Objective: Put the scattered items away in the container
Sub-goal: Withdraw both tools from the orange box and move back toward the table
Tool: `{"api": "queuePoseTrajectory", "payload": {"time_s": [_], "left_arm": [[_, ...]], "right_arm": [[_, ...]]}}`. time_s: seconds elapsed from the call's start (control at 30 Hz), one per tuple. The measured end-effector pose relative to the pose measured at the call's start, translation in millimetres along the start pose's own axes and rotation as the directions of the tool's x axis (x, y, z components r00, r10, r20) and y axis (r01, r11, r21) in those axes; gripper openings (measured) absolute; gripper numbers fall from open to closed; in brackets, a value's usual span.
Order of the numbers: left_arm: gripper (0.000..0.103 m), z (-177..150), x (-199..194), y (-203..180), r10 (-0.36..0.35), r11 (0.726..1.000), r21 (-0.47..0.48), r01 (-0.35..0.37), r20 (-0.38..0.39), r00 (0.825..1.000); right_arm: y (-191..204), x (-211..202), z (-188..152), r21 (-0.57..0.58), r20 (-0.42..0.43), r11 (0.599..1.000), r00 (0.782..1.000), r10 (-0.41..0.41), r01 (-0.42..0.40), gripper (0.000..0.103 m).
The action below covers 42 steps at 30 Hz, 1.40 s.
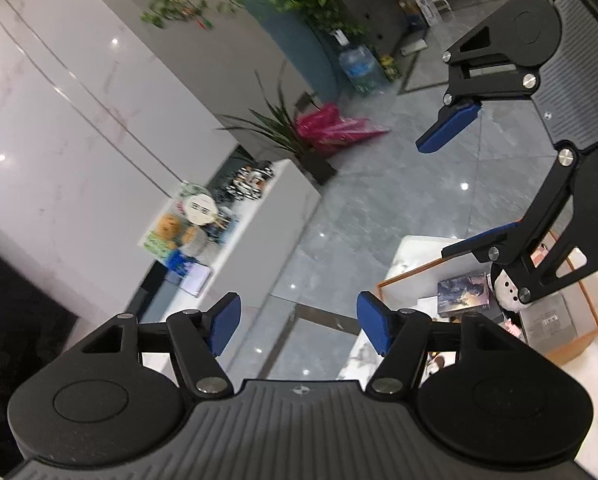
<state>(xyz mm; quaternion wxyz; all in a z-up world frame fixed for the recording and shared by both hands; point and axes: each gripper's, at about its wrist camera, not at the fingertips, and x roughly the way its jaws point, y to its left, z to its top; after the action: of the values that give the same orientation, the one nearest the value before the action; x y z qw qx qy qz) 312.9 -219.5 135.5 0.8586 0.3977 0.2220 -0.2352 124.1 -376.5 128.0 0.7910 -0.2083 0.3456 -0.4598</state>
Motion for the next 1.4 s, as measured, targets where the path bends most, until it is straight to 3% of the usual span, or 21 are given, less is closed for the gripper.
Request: {"api": "queuePoseTrajectory", "payload": {"time_s": [0.17,0.33,0.53,0.73,0.97,1.1,1.27,1.4], "left_arm": [[0.081,-20,-50,13,0.046,0.999,-0.022,-0.045,0.040,0.998],[0.082,-60,-80,28,0.076,0.992,-0.110,-0.068,0.070,0.995],[0.084,-133,-82,49,0.100,0.959,-0.271,-0.080,0.061,0.993],[0.084,-201,-68,62,0.116,0.929,-0.354,-0.106,0.007,0.993],[0.088,-264,-68,80,0.142,0.865,-0.484,-0.133,-0.020,0.990],[0.089,-301,-58,87,0.188,0.810,-0.559,-0.180,-0.044,0.981],[0.089,-343,-40,85,0.196,0.735,-0.648,-0.199,-0.078,0.978],[0.089,-369,-27,80,0.185,0.698,-0.691,-0.187,-0.078,0.980]], "right_arm": [[25,-34,25,-0.044,0.062,0.999,0.998,0.009,-0.006,0.073],[60,-51,44,-0.081,0.117,0.996,0.992,0.043,-0.034,0.076],[102,-41,57,-0.132,0.128,0.987,0.986,0.111,-0.094,0.077],[131,-7,68,-0.136,0.117,0.978,0.978,0.174,-0.158,0.077],[174,28,70,-0.126,0.088,0.966,0.967,0.239,-0.227,0.079],[195,54,69,-0.110,0.076,0.957,0.958,0.277,-0.268,0.081],[220,89,65,-0.084,0.055,0.948,0.948,0.312,-0.307,0.083],[234,112,63,-0.045,0.054,0.944,0.943,0.329,-0.327,0.083]]}}
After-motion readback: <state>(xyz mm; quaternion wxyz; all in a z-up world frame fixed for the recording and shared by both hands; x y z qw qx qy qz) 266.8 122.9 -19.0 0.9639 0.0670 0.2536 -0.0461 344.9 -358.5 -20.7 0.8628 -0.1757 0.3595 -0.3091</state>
